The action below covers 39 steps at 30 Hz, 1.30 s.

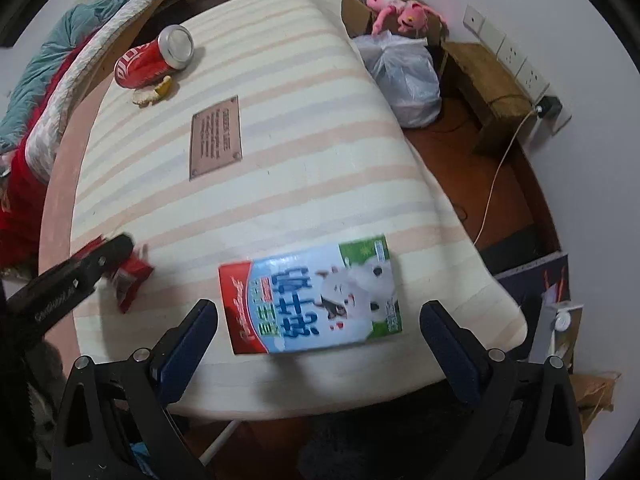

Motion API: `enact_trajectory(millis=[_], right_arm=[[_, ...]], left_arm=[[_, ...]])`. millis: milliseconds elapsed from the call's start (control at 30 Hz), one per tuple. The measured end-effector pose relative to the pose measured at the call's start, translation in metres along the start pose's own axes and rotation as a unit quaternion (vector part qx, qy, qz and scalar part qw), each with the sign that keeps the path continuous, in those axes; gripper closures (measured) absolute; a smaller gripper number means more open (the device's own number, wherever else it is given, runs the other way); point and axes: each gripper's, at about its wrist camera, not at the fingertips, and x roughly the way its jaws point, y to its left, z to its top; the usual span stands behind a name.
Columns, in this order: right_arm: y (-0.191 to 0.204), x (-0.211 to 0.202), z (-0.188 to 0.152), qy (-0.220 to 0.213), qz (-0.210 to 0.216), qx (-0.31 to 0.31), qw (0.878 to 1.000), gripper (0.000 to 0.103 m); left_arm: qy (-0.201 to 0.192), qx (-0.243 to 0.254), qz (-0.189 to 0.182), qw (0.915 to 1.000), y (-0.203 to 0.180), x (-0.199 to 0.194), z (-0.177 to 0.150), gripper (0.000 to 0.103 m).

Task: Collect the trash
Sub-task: 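Grasp the blue-white milk carton with the right tool while the left tool grasps the red wrapper, then carry the milk carton and red wrapper with both tools over the bin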

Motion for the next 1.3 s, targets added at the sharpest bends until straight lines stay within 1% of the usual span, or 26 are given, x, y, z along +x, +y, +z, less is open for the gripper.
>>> enact_trajectory(millis=[100, 267, 300, 333, 533, 700, 800, 900, 1000, 1167, 1300], right_arm=[[0.007, 0.008, 0.011, -0.003, -0.018, -0.018, 1.000, 0.001], [0.023, 0.022, 0.013, 0.007, -0.048, -0.040, 0.998, 0.001], [0.024, 0.023, 0.013, 0.006, -0.052, -0.040, 0.998, 0.002], [0.025, 0.023, 0.013, 0.002, -0.057, -0.037, 0.998, 0.009], [0.033, 0.013, 0.009, -0.012, -0.053, -0.037, 0.998, 0.009], [0.054, -0.015, 0.010, -0.035, -0.020, -0.038, 0.998, 0.009], [0.081, -0.038, 0.011, -0.053, 0.004, -0.052, 0.997, 0.009], [0.117, -0.060, 0.011, -0.063, 0.035, -0.070, 0.995, 0.009], [0.161, -0.082, 0.012, -0.078, 0.064, -0.100, 0.990, 0.009], [0.239, -0.110, 0.008, -0.095, 0.103, -0.154, 0.978, 0.009], [0.305, -0.118, -0.001, -0.097, 0.126, -0.195, 0.968, 0.009]], left_arm=[[-0.005, 0.000, 0.011, 0.9999, 0.007, -0.003, -0.006, 0.076], [-0.021, -0.002, 0.032, 0.9993, 0.015, -0.011, -0.010, 0.079], [-0.025, -0.002, 0.035, 0.9991, 0.016, -0.014, -0.010, 0.079], [-0.030, -0.003, 0.038, 0.9988, 0.018, -0.018, -0.011, 0.079], [-0.067, -0.006, 0.046, 0.9967, 0.033, -0.053, -0.010, 0.079], [-0.117, -0.014, 0.047, 0.9920, 0.053, -0.109, -0.003, 0.079], [-0.146, -0.023, 0.053, 0.9876, 0.071, -0.140, 0.000, 0.079], [-0.175, -0.041, 0.058, 0.9820, 0.097, -0.174, 0.003, 0.079], [-0.199, -0.057, 0.072, 0.9756, 0.129, -0.208, -0.001, 0.079], [-0.223, -0.088, 0.101, 0.9654, 0.184, -0.247, -0.015, 0.079], [-0.230, -0.125, 0.127, 0.9568, 0.241, -0.270, -0.034, 0.079]])
